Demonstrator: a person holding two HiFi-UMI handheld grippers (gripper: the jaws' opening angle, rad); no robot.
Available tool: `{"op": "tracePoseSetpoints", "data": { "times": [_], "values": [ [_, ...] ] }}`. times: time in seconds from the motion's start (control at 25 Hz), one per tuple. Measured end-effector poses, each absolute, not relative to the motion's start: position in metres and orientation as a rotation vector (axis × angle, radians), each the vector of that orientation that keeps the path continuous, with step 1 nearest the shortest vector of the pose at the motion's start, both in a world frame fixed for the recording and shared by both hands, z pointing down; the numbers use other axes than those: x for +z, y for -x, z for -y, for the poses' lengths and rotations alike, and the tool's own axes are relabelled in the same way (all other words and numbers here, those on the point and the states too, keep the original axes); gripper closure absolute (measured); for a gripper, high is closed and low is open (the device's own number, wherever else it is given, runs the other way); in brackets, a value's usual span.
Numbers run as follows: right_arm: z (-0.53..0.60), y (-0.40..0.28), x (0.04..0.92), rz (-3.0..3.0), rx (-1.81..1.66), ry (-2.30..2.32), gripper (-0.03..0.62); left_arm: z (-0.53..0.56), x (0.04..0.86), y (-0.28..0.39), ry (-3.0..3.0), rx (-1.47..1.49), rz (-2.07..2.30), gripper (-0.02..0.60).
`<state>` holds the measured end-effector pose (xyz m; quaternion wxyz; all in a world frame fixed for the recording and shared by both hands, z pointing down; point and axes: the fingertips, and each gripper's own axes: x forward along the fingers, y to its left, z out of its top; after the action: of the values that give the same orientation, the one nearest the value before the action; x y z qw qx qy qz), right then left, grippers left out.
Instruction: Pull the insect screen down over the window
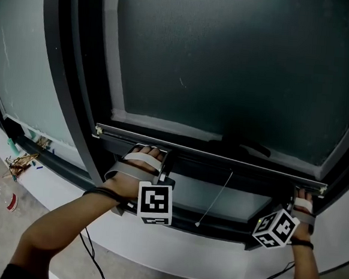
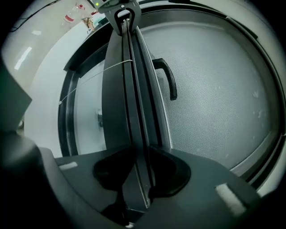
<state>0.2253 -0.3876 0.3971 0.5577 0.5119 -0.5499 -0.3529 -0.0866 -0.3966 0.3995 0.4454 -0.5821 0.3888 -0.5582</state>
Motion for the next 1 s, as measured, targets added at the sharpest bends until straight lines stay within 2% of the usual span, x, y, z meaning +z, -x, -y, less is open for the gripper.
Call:
{"op": "tracePoseSetpoints", "data": {
  "times": [0.24,0.64,0.72,0.88,1.0],
  "values": [
    [0.378,-0.226,0.393,1.324,-0.838,-1.215,0.448,0.387,0.394,0.086,1.433,-1.382,-0.971,0.447],
    [0.364,-0.226,0.378,1.501,-0.8,-1.254,0.453,0.377,0.384,0.084,1.522,-1.322,-1.101,0.451],
    [0.358,-0.222,0.371,1.562,-0.805,-1.282,0.513,0.371,0.379,0.08,1.578,-1.272,-1.158,0.499],
    [0.346,-0.206,0.364,1.712,-0.745,-1.314,0.527,0.352,0.376,0.067,1.705,-1.18,-1.228,0.524],
    [0.327,-0.186,0.365,1.809,-0.679,-1.342,0.573,0.328,0.373,0.059,1.812,-1.103,-1.264,0.552]
  ]
}}
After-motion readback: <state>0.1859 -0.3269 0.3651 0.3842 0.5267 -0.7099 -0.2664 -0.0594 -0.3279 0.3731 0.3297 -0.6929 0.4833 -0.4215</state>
